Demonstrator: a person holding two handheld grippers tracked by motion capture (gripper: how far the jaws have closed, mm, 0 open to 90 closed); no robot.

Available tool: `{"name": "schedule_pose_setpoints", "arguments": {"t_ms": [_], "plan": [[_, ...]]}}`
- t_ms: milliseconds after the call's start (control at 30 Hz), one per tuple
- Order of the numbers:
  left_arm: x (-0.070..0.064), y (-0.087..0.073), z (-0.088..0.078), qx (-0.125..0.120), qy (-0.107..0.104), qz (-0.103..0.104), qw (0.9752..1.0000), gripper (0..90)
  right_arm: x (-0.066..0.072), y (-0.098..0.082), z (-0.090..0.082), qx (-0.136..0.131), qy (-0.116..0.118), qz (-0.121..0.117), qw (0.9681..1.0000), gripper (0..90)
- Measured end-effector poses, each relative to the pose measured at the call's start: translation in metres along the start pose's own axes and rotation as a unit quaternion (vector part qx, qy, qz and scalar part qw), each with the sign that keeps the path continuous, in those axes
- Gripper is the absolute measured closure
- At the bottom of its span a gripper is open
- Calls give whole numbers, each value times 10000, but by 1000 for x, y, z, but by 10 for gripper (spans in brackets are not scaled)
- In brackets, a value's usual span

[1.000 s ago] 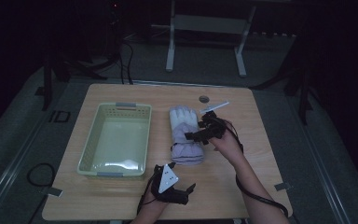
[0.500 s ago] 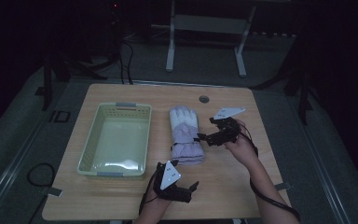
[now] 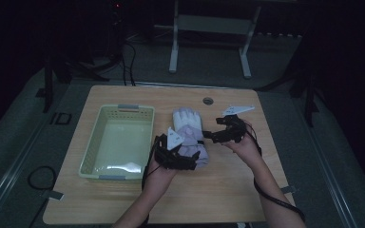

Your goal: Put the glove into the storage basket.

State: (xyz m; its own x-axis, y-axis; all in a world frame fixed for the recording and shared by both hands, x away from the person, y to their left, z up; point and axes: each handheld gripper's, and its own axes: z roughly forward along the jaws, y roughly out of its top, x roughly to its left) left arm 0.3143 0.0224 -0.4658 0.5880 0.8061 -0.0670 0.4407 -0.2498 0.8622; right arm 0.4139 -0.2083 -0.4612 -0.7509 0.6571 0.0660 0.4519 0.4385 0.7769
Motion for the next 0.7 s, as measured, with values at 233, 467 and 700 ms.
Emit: {"name": "schedule_pose_setpoints", "arguments": {"t_ms": [233, 467, 700], "plan": [[18, 4, 32, 553, 528, -434, 9961, 89, -5, 4, 17, -26, 41, -47, 10000, 317], [29, -23, 71, 1235, 550, -967, 9861, 162, -4, -10, 43, 235, 127, 51, 9996, 347], [43, -45, 83, 1400, 47, -1711, 9753, 151, -13, -32, 66, 711, 263, 606, 9953, 361]]}}
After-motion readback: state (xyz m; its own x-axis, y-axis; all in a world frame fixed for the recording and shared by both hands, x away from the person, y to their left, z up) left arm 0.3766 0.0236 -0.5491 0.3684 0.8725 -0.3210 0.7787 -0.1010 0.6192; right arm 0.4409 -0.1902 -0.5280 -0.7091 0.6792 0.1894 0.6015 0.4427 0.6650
